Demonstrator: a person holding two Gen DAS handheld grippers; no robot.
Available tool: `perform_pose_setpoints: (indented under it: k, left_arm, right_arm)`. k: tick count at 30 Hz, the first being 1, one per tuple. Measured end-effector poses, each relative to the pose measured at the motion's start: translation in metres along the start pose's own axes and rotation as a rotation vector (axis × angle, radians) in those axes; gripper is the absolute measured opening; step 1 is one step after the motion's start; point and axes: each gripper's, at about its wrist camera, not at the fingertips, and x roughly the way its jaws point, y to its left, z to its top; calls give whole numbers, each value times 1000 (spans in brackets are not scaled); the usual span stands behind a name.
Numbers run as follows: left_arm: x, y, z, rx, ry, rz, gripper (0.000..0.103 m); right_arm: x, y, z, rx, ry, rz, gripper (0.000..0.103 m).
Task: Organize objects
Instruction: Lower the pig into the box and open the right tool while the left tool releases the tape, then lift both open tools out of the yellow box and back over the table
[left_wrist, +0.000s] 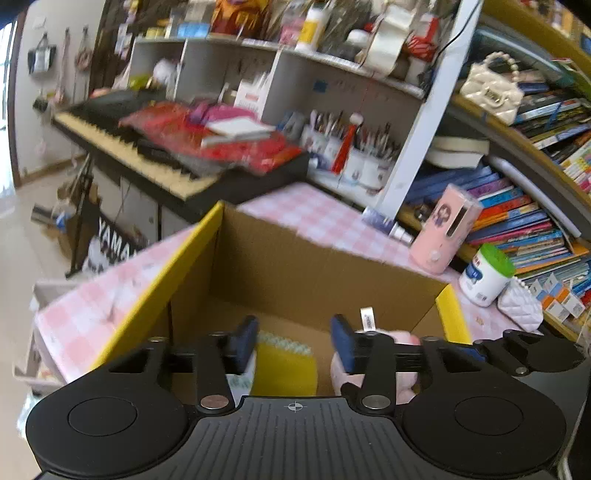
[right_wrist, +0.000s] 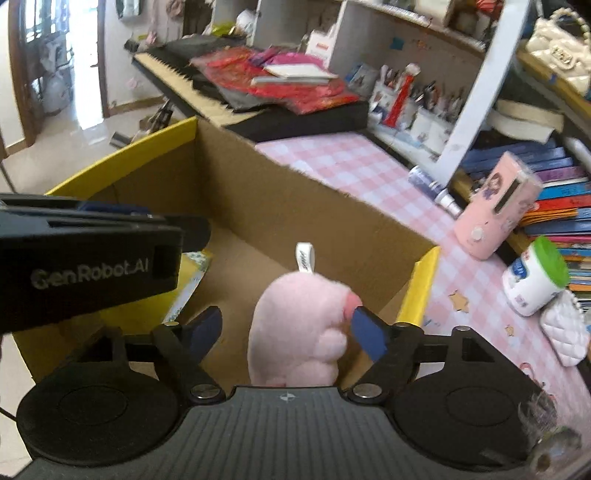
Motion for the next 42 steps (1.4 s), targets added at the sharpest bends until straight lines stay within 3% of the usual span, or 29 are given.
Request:
perform_pose_setpoints:
  k: [6,16,21,24,32,42]
  left_arm:
    - [-29,-7,5,15,-99,-32,59]
    - [-77,0,-2,18,-166,-36,65]
    - [-106,3,-11,63,-232,4,81]
    - [-119,5,-17,83,-267,33,85]
    - [-136,19,-42,85,-210,55,85]
    - [-165,32,-83,111,-141,63,85]
  right_arm:
    - [-27,-6,-5,74,-90,-59,79]
    - [-79,-2,-21,209,-214,-157,80]
    - [-107,5,-35,273,-266,-247,85]
    - [-123,11,-45,313,-298,-318,90]
    - [-145,35,-77,371,-280,-385,90]
    - [-166,68,-121,407,-206,-398,92]
